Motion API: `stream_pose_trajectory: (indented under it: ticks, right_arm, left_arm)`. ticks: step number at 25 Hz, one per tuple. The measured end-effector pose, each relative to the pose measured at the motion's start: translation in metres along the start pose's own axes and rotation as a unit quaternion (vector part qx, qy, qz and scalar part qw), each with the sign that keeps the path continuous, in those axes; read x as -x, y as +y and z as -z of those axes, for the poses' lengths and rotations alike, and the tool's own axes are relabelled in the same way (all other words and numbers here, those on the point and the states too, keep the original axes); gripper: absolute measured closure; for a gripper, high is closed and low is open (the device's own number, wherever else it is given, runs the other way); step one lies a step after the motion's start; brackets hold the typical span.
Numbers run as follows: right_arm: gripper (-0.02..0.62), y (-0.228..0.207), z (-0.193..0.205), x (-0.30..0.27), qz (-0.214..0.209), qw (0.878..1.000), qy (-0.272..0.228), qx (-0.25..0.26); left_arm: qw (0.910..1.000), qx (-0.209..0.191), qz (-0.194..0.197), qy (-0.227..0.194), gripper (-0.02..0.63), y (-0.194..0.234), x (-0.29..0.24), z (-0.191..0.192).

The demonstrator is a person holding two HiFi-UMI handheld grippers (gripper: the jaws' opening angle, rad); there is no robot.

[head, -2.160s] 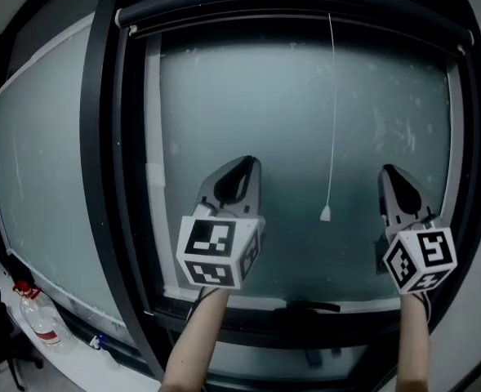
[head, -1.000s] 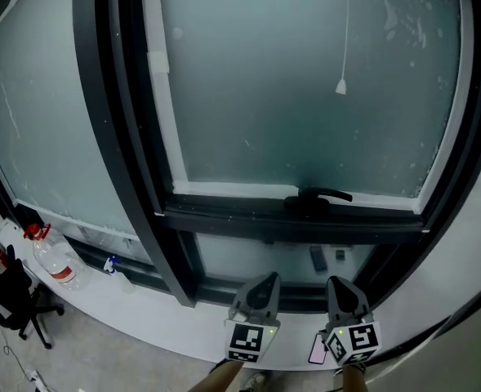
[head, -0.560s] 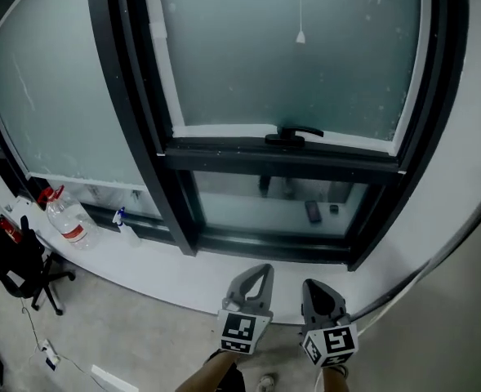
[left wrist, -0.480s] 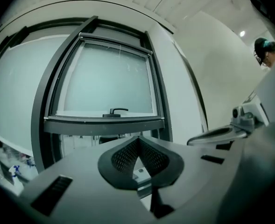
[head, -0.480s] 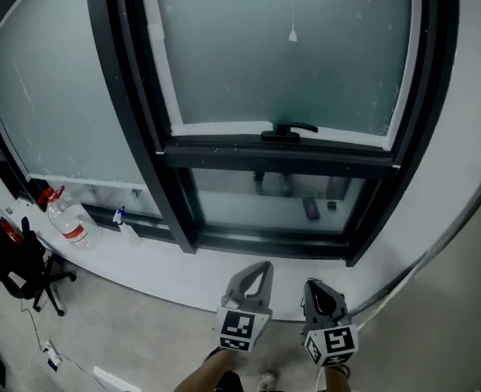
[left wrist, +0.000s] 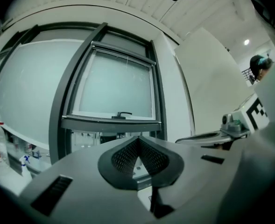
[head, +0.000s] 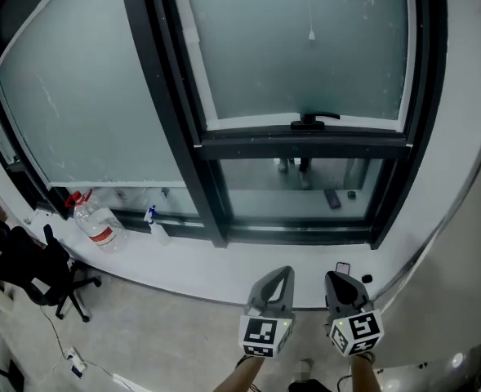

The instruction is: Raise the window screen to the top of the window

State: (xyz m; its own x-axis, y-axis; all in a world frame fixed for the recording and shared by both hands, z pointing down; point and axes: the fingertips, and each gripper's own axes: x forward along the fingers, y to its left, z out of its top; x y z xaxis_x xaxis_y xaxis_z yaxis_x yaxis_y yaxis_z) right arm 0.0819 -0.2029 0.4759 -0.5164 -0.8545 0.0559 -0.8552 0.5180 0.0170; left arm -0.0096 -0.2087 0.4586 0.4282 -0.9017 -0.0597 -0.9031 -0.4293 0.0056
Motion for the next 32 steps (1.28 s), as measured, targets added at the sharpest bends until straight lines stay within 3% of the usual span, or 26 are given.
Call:
stream_pose_trajectory:
  ticks: [8, 14, 27, 32]
  right_arm:
    - [0.589, 0.170, -0.001, 0.023, -0.039, 0.999, -0.005, 0.002]
    - [0.589, 0.251, -0.012, 0.064, -0.064, 0.994, -0.015, 0.089]
    - [0.589, 0.269, -0.021, 0.136, -0.041, 0.995, -0.019, 0.085]
    - [0.589, 0.252, -0.021, 0.213, -0.007, 0.991, -0.027, 0.128]
  left_arm:
    - [0.9995, -0.027, -0.010, 0.012, 0.603, 0.039, 0.159, 0.001]
    - [0.9998, -0.017, -0.004, 0.010, 0.603, 0.042, 0.218, 0.002]
    - [0.9996, -0.009, -0.003, 0.025, 0.603, 0.009, 0.267, 0.003]
    - [0.9935, -0.113, -0.015, -0.003, 0.603, 0.024, 0.292, -0.053]
